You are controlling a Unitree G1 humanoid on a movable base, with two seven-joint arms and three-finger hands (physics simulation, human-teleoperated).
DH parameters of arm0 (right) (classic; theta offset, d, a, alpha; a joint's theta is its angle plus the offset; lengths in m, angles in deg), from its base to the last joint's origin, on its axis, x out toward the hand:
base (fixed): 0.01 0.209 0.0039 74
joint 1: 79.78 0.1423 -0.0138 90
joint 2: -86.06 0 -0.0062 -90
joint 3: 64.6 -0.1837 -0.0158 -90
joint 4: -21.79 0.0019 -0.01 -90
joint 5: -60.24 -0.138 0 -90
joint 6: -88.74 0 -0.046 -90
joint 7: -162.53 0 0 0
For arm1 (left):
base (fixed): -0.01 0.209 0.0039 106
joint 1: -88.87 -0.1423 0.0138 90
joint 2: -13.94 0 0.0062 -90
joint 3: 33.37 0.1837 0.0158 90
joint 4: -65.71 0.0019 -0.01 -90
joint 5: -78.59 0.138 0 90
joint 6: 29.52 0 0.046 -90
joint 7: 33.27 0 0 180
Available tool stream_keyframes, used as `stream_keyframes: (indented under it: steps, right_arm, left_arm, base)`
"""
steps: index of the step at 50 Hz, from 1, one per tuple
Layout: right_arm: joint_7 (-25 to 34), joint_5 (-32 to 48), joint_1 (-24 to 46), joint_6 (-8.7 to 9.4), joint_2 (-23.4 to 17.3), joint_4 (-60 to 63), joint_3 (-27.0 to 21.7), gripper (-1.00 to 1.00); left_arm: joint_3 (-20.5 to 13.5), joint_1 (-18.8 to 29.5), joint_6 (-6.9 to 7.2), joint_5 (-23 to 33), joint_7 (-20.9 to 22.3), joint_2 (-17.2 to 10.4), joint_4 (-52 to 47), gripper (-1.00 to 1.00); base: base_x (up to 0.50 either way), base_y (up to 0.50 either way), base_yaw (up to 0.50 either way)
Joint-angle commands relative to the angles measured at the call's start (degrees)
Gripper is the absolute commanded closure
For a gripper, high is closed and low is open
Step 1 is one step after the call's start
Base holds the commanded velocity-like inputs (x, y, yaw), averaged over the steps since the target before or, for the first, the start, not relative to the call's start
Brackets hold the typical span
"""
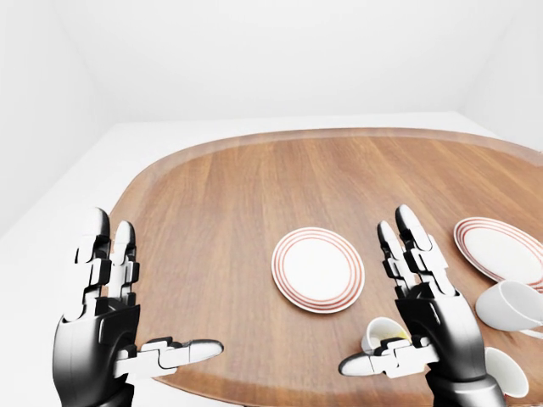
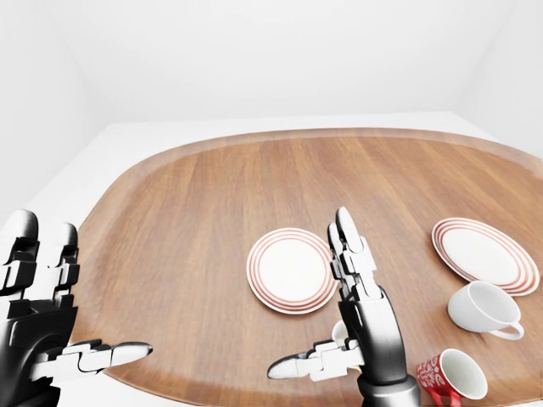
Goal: Put the red mug on the left plate.
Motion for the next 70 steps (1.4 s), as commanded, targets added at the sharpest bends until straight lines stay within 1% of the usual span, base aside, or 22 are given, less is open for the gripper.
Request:
stream_keyframes:
  steps: [1, 28, 37, 38, 39, 40, 43, 45, 47, 49, 52, 53, 54, 55, 57, 58, 62, 63, 64, 65, 67, 70]
  right_arm:
    - [0.3, -0.4, -0.7, -0.72, -0.2, 0.1, 0.1, -1.0]
    - [0.6, -0.6, -1.1, -1.57, -0.6, 0.3, 0.7, -1.0]
    - [0.4, -0.7, -1.1, -2.29, -0.7, 0.0, 0.6, -1.0]
    - [0.1, -0.5, -1.0, -2.69, -0.4, -0.2, 0.4, -1.0]
    - [0.1, -2.2, -1.0, -2.57, -0.1, -0.8, 0.0, -1.0]
    - [-1.3, -1.1, 1.1, 1.16, 0.1, -1.2, -1.2, -1.0]
    - [-2.1, 1.0, 5.3, 4.73, 0.7, -2.5, -3.9, -1.0]
    - [-2.7, 4.6, 9.7, 4.73, 0.7, -4.6, -6.6, -1.0]
    - [-5.6, 10.5, 16.9, 4.73, 0.2, -7.1, -11.6, -1.0]
    - [-5.4, 14.7, 20.4, 4.73, -0.4, -7.4, -13.5, -1.0]
    - [-6.8, 26.3, 25.4, 4.73, -2.6, -8.5, -14.6, -1.0]
    - [-7.6, 32.8, 27.4, 4.73, -4.0, -9.9, -14.5, -1.0]
    - [-8.6, 43.1, 30.2, 4.73, -6.4, -13.5, -13.9, -1.0]
    - [-7.9, 46.0, 31.3, 4.73, -6.8, -15.2, -14.1, -1.0]
    - [-4.8, 46.9, 33.1, 4.73, -8.0, -18.3, -15.2, -1.0]
    - [-3.5, 48.4, 35.0, 4.73, -9.9, -21.9, -16.1, -1.0]
    - [-0.6, 56.1, 41.0, 4.73, -14.6, -30.1, -18.1, -1.0]
    - [-0.5, 56.3, 41.1, 4.73, -14.6, -30.2, -18.2, -1.0]
    - [1.0, 57.4, 43.4, 4.73, -16.9, -33.2, -19.7, -1.0]
    - [1.4, 57.8, 44.2, 4.73, -17.8, -34.2, -20.6, -1.0]
    - [2.8, 60.0, 44.4, 4.73, -20.3, -36.3, -22.7, -1.0]
    - [5.6, 57.8, 41.4, 4.73, -21.1, -34.6, -26.7, -1.0]
  left_arm:
    - [0.1, 0.0, 0.0, 0.1, -0.1, -0.2, 0.1, -1.0]
    - [0.3, 0.0, 0.0, -0.1, -0.1, -0.3, -0.2, -1.0]
    - [0.3, -0.1, 0.0, 0.0, -0.1, -0.3, -0.2, -1.0]
    - [0.3, 0.0, 0.0, 0.0, -0.1, -0.3, -0.2, -1.0]
    - [0.3, 0.0, 0.0, 0.0, -0.1, -0.3, -0.2, -1.0]
    - [0.3, 0.0, 0.0, 0.0, -0.1, -0.3, -0.2, -1.0]
    - [0.3, 0.0, 0.0, -0.1, -0.1, -0.3, -0.1, -1.0]
    - [0.4, 0.0, 0.0, 0.0, -0.1, -0.3, 0.0, -1.0]
    - [0.6, 0.1, 0.0, 0.2, -0.3, -0.4, 0.1, -1.0]
    - [0.8, 0.2, 0.0, 0.4, -0.4, -0.5, 0.0, -1.0]
    - [1.4, 0.3, 0.0, 0.9, -0.8, -0.8, 0.2, -1.0]
    - [1.5, 0.3, 0.0, 1.1, -1.0, -0.9, 0.3, -1.0]
    - [1.5, 0.4, 0.0, 0.9, -1.1, -1.1, 0.4, -1.0]
    - [1.3, 0.4, 0.0, 0.8, -1.1, -1.2, 0.4, -1.0]
    - [1.2, 0.3, 0.0, 0.5, -1.1, -1.2, 0.3, -1.0]
    - [1.3, 0.4, 0.0, 0.7, -1.2, -1.2, 0.4, -1.0]
    - [1.7, 0.5, 0.0, 1.1, -1.4, -1.4, 0.7, -1.0]
    - [1.7, 0.5, 0.0, 1.1, -1.5, -1.4, 0.7, -1.0]
    - [1.6, 0.6, 0.0, 1.0, -1.6, -1.5, 0.7, -1.0]
    - [1.7, 0.6, 0.0, 1.1, -1.7, -1.5, 0.7, -1.0]
    - [2.0, 0.6, 0.0, 1.4, -1.8, -1.6, 0.7, -1.0]
    - [2.1, 0.8, 0.0, 1.5, -2.2, -1.8, 1.0, -1.0]
  base:
    - [0.51, 0.16, 0.0]
    - [0.52, 0.12, 0.0]
    - [0.52, 0.07, 0.0]
    - [0.51, 0.0, 0.0]
    - [0.42, 0.05, 0.0]
    - [0.0, 0.0, 0.0]
    - [0.0, 0.0, 0.0]
    - [0.0, 0.0, 0.0]
    - [0.0, 0.0, 0.0]
    - [0.0, 0.0, 0.0]
    - [0.0, 0.0, 0.0]
    - [0.0, 0.0, 0.0]
    - [0.0, 0.0, 0.0]
    - [0.0, 0.0, 0.0]
    - [0.0, 0.0, 0.0]
    - [0.0, 0.0, 0.0]
    - [0.0, 0.0, 0.0]
    - [0.0, 0.0, 0.0]
    - [0.0, 0.0, 0.0]
    - [0.0, 0.0, 0.0]
    - [0.0, 0.0, 0.0]
    - [0.0, 0.0, 0.0]
